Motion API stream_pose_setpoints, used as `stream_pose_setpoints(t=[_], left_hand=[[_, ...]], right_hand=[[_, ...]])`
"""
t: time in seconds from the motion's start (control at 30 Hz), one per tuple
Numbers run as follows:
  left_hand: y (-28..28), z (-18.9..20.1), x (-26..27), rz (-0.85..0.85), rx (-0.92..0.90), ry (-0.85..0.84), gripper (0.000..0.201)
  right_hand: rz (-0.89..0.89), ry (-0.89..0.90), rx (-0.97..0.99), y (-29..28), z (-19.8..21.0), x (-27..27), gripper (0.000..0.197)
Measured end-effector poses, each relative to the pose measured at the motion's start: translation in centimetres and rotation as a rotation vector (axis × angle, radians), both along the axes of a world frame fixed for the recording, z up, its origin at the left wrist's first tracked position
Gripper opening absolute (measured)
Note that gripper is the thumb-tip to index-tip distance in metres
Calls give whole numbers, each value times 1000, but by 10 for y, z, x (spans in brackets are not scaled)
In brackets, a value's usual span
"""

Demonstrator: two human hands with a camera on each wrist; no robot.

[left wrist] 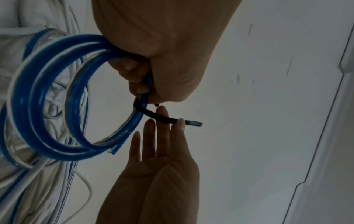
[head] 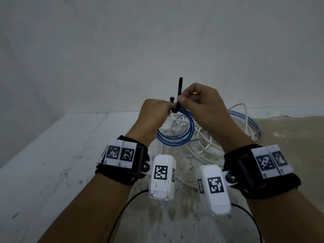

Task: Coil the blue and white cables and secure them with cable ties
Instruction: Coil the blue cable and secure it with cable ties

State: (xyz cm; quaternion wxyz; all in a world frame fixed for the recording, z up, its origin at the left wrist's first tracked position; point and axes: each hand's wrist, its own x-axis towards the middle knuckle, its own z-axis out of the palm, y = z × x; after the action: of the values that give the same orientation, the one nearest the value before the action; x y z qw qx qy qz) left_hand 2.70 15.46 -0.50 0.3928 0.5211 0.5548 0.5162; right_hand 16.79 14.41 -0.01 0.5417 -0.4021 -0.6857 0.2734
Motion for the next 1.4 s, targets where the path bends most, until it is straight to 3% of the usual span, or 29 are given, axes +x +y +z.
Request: stream_pose_setpoints(t=[0.1, 0.27, 0.37, 0.6, 1.0, 1.17, 1.4], left_hand=[[0, -6, 0, -29, -19, 17, 11], [1, -9, 2, -23, -27, 57, 20], [4, -9, -1, -1, -36, 88, 23], [5, -12, -6, -15, -50, 155, 20], [-3, -17, 4, -19, 18, 247, 25], [-5, -18, 5, -51, 111, 418, 35], [-4, -21, 6, -132, 249, 642, 26]], right_hand=[[-104, 12, 60, 3, -2, -3, 13], [-265, -374, 97, 10, -13, -5, 30], [-299, -479, 91, 8, -12, -3, 24], [-308, -535, 99, -5, -2, -9, 15], [-429, -569, 42, -7, -3, -9, 16], [-487, -601, 39, -8, -3, -9, 17], [-493, -528, 14, -2, -7, -5, 19]])
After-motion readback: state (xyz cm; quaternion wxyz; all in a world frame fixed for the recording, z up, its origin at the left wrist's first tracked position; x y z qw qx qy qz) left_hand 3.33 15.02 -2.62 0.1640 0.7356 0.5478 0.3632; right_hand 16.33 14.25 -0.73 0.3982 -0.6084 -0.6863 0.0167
